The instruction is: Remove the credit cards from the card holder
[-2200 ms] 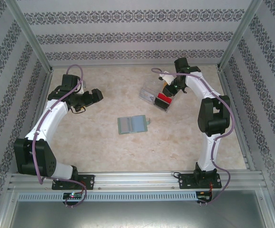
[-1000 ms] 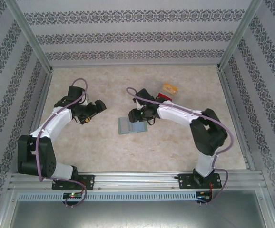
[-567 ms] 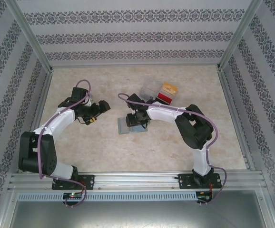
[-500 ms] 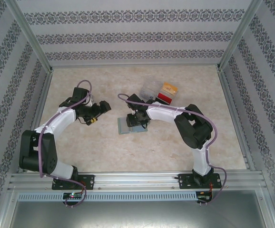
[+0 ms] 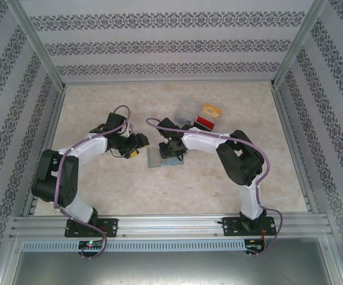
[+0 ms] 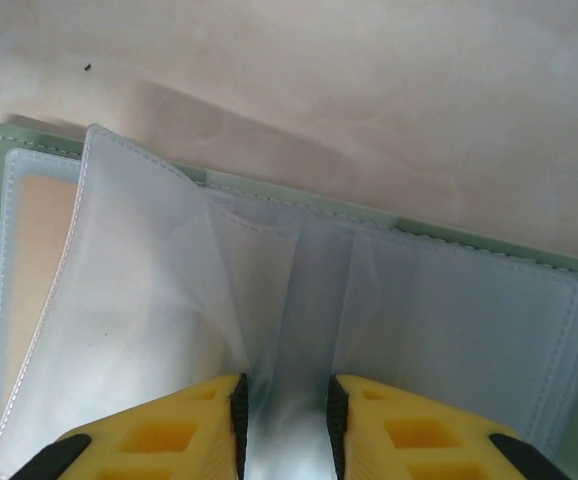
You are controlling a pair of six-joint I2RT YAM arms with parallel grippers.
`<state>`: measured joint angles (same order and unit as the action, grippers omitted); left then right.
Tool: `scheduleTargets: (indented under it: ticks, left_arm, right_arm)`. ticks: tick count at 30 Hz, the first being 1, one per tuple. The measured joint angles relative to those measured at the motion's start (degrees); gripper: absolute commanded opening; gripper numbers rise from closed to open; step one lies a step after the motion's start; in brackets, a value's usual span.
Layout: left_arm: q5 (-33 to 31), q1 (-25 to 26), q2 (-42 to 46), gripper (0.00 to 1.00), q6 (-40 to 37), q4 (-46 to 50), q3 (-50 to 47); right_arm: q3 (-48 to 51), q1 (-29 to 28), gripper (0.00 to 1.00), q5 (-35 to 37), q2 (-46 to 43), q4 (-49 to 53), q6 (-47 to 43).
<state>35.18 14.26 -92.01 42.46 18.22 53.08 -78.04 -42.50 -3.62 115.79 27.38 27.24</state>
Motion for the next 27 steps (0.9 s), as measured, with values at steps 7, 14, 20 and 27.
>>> scheduleTargets:
  ticks: [7,14,20,27]
  left_arm:
    - [0.33,3.78,-5.6,0.47,0.24,-1.44,1.64]
    - [0.7,4.76,-10.05,0.42,0.26,-4.37,4.76]
    - [2.01,4.92,-12.98,0.39,0.26,-5.07,5.84]
    - [3.13,4.92,-13.62,0.32,0.28,-5.79,6.1]
  right_arm:
    - [0.11,0.37,0.29,-0.31,-0.02,-0.09,-0.22]
    - [0.33,0.42,0.28,-0.5,-0.02,-0.55,-0.22]
    - [0.52,0.79,0.26,-1.38,-0.09,-0.9,-0.17]
    - [1.51,1.55,0.26,-3.15,-0.61,-2.23,-0.13]
